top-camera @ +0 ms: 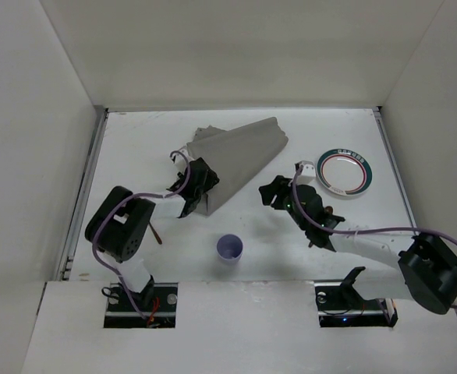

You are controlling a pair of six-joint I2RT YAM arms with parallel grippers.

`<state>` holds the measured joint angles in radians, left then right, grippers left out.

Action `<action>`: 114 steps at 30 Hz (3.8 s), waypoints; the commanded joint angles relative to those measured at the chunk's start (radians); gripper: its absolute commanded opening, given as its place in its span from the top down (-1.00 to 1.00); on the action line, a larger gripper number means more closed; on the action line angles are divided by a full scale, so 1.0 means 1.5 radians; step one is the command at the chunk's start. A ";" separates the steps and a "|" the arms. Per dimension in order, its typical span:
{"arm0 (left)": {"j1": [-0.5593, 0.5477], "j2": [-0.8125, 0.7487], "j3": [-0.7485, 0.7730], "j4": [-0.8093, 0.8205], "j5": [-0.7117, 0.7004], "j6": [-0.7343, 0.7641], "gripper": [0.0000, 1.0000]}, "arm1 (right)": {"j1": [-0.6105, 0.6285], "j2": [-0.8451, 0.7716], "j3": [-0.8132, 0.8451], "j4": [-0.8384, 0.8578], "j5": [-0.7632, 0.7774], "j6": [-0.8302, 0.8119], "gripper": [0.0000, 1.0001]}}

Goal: Set the dinner table for one person

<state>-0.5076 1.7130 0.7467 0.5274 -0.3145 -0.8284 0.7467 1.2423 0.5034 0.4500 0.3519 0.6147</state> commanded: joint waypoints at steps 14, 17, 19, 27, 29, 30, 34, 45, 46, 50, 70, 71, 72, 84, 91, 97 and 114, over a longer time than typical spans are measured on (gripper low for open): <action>0.124 -0.342 -0.208 -0.060 -0.043 -0.039 -0.04 | 0.059 0.209 0.314 -0.155 -0.021 -0.066 0.30; 0.158 -0.327 -0.214 -0.067 -0.023 -0.044 -0.05 | 0.065 0.300 0.465 -0.232 -0.030 -0.103 0.09; 0.173 -0.290 -0.205 -0.067 -0.009 -0.046 -0.03 | 0.065 0.355 0.555 -0.275 -0.034 -0.118 -0.04; 0.179 -0.185 -0.203 -0.011 0.054 -0.066 0.08 | 0.042 0.609 0.963 -0.537 -0.060 -0.191 -0.29; 0.182 -0.174 -0.217 0.010 0.077 -0.080 0.24 | 0.040 0.674 1.063 -0.601 -0.073 -0.231 -0.31; 0.184 -0.172 -0.226 0.025 0.088 -0.088 0.40 | 0.040 0.708 1.114 -0.637 -0.076 -0.248 -0.33; 0.182 -0.198 -0.264 0.056 0.134 -0.122 0.79 | 0.033 0.850 1.353 -0.784 -0.091 -0.280 -0.35; 0.120 -0.357 -0.354 0.012 0.140 -0.136 0.82 | 0.019 1.068 1.717 -1.006 -0.139 -0.284 -0.33; 0.110 -0.363 -0.355 0.005 0.136 -0.139 0.82 | 0.021 1.068 1.715 -1.009 -0.143 -0.288 -0.33; 0.101 -0.370 -0.359 0.003 0.127 -0.141 0.81 | 0.040 1.071 1.716 -1.008 -0.156 -0.293 -0.35; 0.115 -0.384 -0.395 0.009 0.131 -0.141 0.80 | 0.064 1.093 1.742 -1.000 -0.129 -0.288 -0.28; 0.115 -0.384 -0.395 0.008 0.131 -0.141 0.80 | 0.064 1.093 1.742 -1.000 -0.129 -0.288 -0.28; 0.115 -0.385 -0.395 0.006 0.130 -0.139 0.80 | 0.064 1.093 1.742 -1.000 -0.129 -0.288 -0.28; 0.085 -0.482 -0.434 -0.064 0.095 -0.126 0.81 | 0.081 1.074 1.771 -1.044 -0.004 -0.279 -0.10; 0.088 -0.572 -0.390 -0.148 0.043 -0.099 0.14 | 0.095 0.973 1.772 -1.057 0.029 -0.275 -0.09; 0.078 -0.552 -0.273 -0.162 -0.009 -0.075 0.17 | 0.108 0.829 1.769 -1.076 0.083 -0.293 0.34; 0.145 -0.055 -0.008 0.044 0.055 -0.054 0.22 | 0.189 0.052 0.618 -0.497 0.088 -0.319 0.04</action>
<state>-0.3058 1.6218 0.6697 0.5053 -0.2596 -0.9325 1.0092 1.4395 1.5974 -0.5911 0.5472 0.1368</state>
